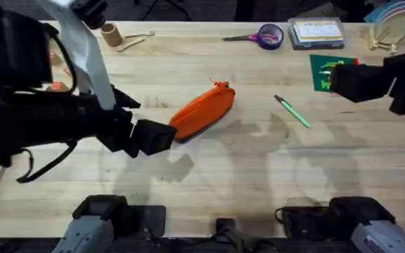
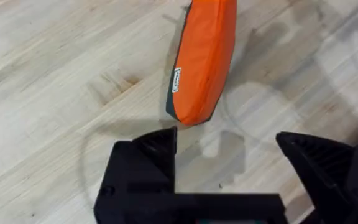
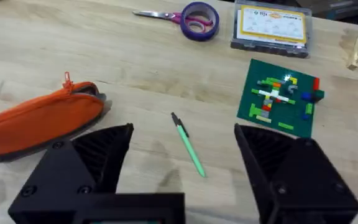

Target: Unzip the bag, pick up the pens from the table one at a time and place them inside, then zip the bag closed.

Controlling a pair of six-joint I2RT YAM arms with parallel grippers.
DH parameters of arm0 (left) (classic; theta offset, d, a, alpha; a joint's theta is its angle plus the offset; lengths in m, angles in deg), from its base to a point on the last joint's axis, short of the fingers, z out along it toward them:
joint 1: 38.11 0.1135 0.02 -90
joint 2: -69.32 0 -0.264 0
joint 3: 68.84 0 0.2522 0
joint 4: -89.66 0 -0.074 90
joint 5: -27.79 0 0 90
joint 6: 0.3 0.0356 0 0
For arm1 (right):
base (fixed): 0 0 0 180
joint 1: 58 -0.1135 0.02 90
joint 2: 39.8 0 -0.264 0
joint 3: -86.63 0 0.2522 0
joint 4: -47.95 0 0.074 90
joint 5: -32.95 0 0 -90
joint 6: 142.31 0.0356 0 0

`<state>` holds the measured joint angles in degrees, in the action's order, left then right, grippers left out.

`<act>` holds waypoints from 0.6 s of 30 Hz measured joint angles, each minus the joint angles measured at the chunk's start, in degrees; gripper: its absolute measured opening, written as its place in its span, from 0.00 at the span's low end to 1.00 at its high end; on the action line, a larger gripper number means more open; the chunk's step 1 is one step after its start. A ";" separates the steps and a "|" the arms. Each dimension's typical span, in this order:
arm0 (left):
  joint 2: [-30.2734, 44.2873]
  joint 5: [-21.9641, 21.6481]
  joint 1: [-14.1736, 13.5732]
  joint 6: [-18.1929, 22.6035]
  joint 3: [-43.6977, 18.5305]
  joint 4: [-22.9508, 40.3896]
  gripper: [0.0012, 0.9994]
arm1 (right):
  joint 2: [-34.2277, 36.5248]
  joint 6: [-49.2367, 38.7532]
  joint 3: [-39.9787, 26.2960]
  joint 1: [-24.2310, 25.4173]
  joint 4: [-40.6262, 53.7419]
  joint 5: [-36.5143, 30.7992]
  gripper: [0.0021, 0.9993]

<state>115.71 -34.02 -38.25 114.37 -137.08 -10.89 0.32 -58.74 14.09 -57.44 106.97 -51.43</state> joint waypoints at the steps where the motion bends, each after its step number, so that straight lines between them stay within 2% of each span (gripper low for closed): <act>1: 0.11 -0.44 0.00 0.00 1.83 -1.75 1.00 | 0.01 -0.02 0.00 0.00 0.00 0.00 1.00; 7: 4.28 -0.60 -1.02 -0.01 4.83 -6.46 1.00 | 0.00 -0.02 0.00 0.00 0.00 0.00 1.00; 8: 5.42 -0.62 -1.65 0.00 4.85 -7.14 1.00 | 0.01 -0.01 0.00 0.00 0.00 0.00 1.00; 9: 8.69 -0.66 -3.82 0.00 4.85 -8.31 1.00 | 0.01 -0.03 0.00 0.00 0.00 -0.02 1.00; 11: 11.19 -1.06 -5.38 0.00 4.85 -8.38 1.00 | 0.00 -0.23 0.00 0.00 0.00 -0.02 1.00; 18: 18.90 -2.72 -8.75 -0.01 4.85 -11.96 1.00 | 0.01 -0.92 0.00 0.00 0.00 -0.02 1.00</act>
<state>134.62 -36.74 -47.00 114.35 -132.23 -22.86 0.33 -59.66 14.09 -57.44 106.97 -51.45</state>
